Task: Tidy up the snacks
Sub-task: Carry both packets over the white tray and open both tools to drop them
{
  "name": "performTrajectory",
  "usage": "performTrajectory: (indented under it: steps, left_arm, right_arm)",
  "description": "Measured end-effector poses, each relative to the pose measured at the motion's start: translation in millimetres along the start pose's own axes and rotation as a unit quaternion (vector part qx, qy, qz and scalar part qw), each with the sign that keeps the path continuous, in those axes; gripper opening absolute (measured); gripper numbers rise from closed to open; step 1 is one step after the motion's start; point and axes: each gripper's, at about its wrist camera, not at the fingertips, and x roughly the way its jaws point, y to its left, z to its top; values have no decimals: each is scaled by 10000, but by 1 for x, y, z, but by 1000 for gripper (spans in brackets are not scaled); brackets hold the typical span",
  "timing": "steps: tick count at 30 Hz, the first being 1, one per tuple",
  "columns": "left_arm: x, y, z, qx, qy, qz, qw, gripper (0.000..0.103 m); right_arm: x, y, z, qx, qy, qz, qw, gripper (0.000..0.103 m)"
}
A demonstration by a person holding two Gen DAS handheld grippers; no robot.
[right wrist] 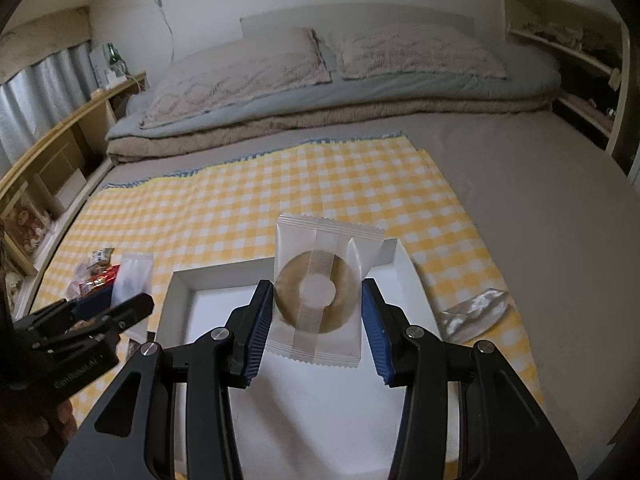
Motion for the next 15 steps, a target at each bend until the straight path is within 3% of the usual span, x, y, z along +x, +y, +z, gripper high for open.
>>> performTrajectory:
  steps: [12,15]
  left_arm:
    - [101,10,34,-51,440,134,9989,46]
    - [120,11,41,-77,464,119,9988,53]
  right_arm:
    - [84,-12,9,45,692,-445,9966,46]
    - [98,-19,10,193,807,-472,9954,46]
